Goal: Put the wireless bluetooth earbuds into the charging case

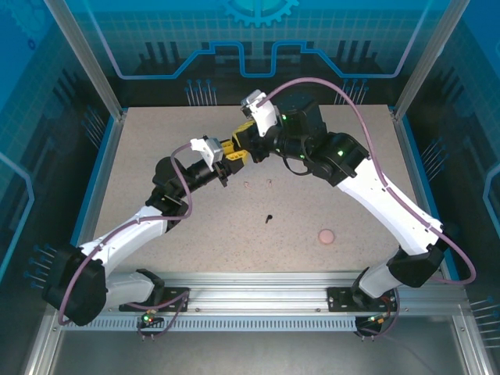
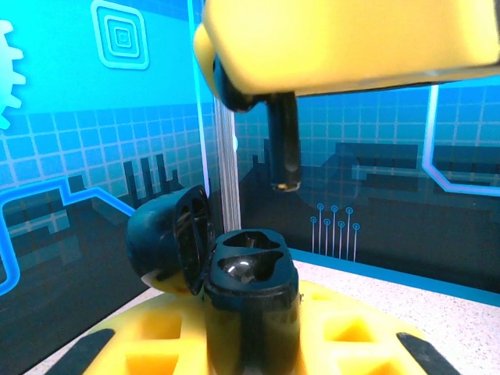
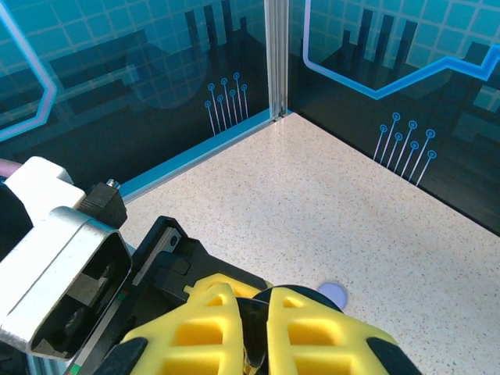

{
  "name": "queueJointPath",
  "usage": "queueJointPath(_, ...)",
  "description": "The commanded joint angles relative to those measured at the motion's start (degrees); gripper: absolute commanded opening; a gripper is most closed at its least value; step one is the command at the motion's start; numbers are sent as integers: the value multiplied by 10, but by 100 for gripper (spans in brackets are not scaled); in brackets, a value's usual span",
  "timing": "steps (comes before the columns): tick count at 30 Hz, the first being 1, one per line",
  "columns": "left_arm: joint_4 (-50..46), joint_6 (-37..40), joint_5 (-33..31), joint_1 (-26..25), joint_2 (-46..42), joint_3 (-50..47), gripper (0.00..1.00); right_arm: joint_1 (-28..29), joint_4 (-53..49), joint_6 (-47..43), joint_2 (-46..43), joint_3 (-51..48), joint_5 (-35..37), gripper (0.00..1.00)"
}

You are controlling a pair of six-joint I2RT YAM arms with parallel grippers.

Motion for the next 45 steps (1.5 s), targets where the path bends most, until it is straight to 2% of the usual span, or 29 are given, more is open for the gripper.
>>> queueJointPath(1,18,19,12,-5,-6,15,0,-4,11,3,1,-6,-1,11)
queueJointPath(18,21,17,11,-5,-8,18,0,-25,21,17,-13,-58,-4,11)
queueJointPath(25,20,16,10,-5,-5,21,0,-25,7,2,-10,-56,-46,12)
queueJointPath(27,20,16,9,-5,-5,21,0,-24,3,3,-10,-53,-46,21)
queueJointPath(30,21,16,8,-6,-3,18,0,-25,7,20,-16,-44,-31,45)
queueJointPath(32,23,16,7,-6,-1,17,0,-27,3,33,-17,-23,-18,53)
queueJointPath(37,36,16,-8,-5,2,7,0,-56,-10,95,-38,11,4,65)
queueJointPath(42,44,22,-26,-4,1,-6,0,-106,-30,186,-77,-16,12,67)
queueJointPath(45,50,22,-37,-5,0,-13,0,-131,-39,237,-100,-68,18,67)
